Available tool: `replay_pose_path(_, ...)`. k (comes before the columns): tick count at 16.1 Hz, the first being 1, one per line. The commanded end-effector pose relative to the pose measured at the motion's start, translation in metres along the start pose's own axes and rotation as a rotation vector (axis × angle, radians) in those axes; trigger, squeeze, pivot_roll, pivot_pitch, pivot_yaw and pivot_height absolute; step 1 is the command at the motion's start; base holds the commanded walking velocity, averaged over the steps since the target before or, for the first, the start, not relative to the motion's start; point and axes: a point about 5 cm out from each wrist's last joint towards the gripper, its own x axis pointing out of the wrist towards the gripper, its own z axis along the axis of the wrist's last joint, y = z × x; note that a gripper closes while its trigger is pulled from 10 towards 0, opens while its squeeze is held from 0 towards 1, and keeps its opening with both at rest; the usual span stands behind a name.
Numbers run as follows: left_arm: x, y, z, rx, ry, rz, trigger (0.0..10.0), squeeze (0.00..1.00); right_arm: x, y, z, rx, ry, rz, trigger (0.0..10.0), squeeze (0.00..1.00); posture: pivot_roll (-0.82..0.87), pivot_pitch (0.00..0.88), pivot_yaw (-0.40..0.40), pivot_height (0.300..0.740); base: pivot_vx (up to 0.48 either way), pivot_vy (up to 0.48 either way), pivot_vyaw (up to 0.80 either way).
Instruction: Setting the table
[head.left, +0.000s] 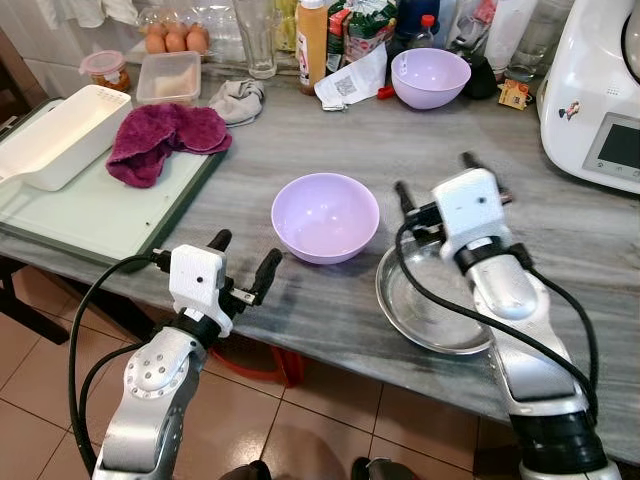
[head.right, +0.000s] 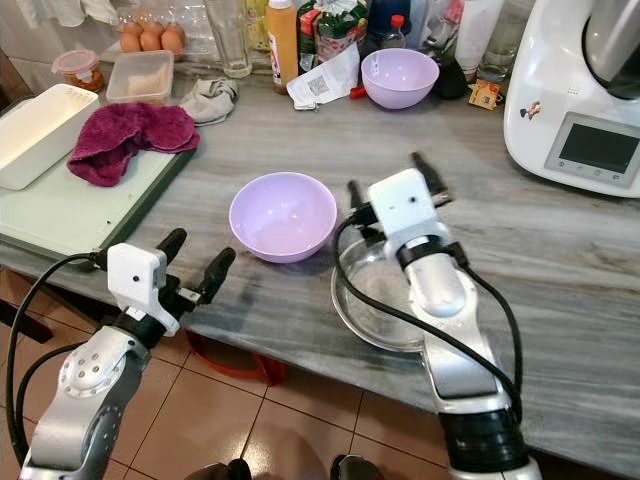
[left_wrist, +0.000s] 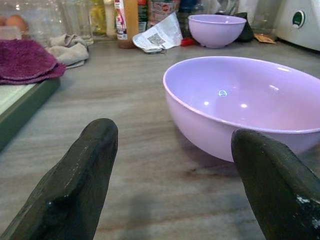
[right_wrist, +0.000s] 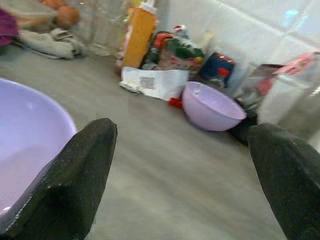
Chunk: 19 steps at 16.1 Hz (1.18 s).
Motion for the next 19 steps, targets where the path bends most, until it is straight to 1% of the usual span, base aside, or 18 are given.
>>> replay_pose_path(1, 0.000, 0.001, -0.002, -0.002, 0.009, 0.006, 10.0, 0.00, -0.004, -0.002, 0.001, -0.005, 0.003, -0.025, 10.0, 1.00, -0.18, 0.180, 0.009, 0.740, 0.000, 0.000, 0.00)
replay_pose_path(4, 0.004, 0.001, -0.002, -0.005, 0.005, 0.003, 10.0, 0.00, -0.018, 0.001, -0.007, -0.007, 0.045, -0.023, 10.0, 1.00, -0.19, 0.173, 0.011, 0.740, 0.000, 0.000, 0.00)
replay_pose_path(5, 0.005, 0.001, -0.002, -0.006, 0.004, 0.004, 10.0, 0.00, -0.020, 0.002, -0.008, -0.006, 0.052, -0.019, 10.0, 1.00, -0.19, 0.173, 0.011, 0.740, 0.000, 0.000, 0.00)
replay_pose_path(8, 0.007, 0.000, -0.003, -0.015, 0.001, 0.004, 10.0, 0.00, -0.035, 0.006, -0.013, -0.009, 0.084, -0.010, 10.0, 1.00, -0.21, 0.178, 0.013, 0.740, 0.000, 0.000, 0.00)
replay_pose_path(9, 0.008, -0.002, -0.003, -0.020, 0.001, 0.001, 10.0, 0.00, -0.043, 0.007, -0.016, -0.011, 0.099, -0.007, 10.0, 1.00, -0.21, 0.183, 0.017, 0.740, 0.000, 0.000, 0.00)
replay_pose_path(11, 0.012, -0.004, -0.004, -0.027, 0.002, -0.011, 10.0, 0.00, -0.052, 0.006, -0.021, -0.018, 0.130, -0.010, 10.0, 1.00, -0.23, 0.192, 0.025, 0.740, 0.000, 0.000, 0.00)
replay_pose_path(12, 0.013, -0.004, -0.004, -0.039, 0.002, -0.012, 10.0, 0.00, -0.054, 0.005, -0.022, -0.037, 0.131, -0.020, 10.0, 1.00, -0.25, 0.194, 0.032, 0.740, 0.000, 0.000, 0.00)
replay_pose_path(14, 0.021, -0.007, -0.002, -0.056, -0.008, -0.033, 10.0, 0.00, -0.061, 0.002, -0.030, -0.046, 0.174, -0.048, 10.0, 1.00, -0.27, 0.198, 0.043, 0.740, 0.000, 0.000, 0.00)
replay_pose_path(16, 0.023, -0.009, -0.003, -0.057, -0.004, -0.048, 10.0, 0.00, -0.066, 0.003, -0.033, -0.025, 0.203, -0.045, 10.0, 1.00, -0.27, 0.198, 0.046, 0.740, 0.000, 0.000, 0.00)
replay_pose_path(17, 0.023, -0.009, -0.004, -0.054, 0.002, -0.062, 10.0, 0.00, -0.069, 0.004, -0.039, 0.003, 0.248, -0.045, 10.0, 1.00, -0.28, 0.196, 0.051, 0.740, 0.000, 0.000, 0.00)
replay_pose_path(19, 0.022, -0.007, -0.006, -0.051, 0.014, -0.076, 10.0, 0.00, -0.069, 0.006, -0.044, 0.037, 0.290, -0.040, 10.0, 1.00, -0.27, 0.195, 0.051, 0.740, 0.000, 0.000, 0.00)
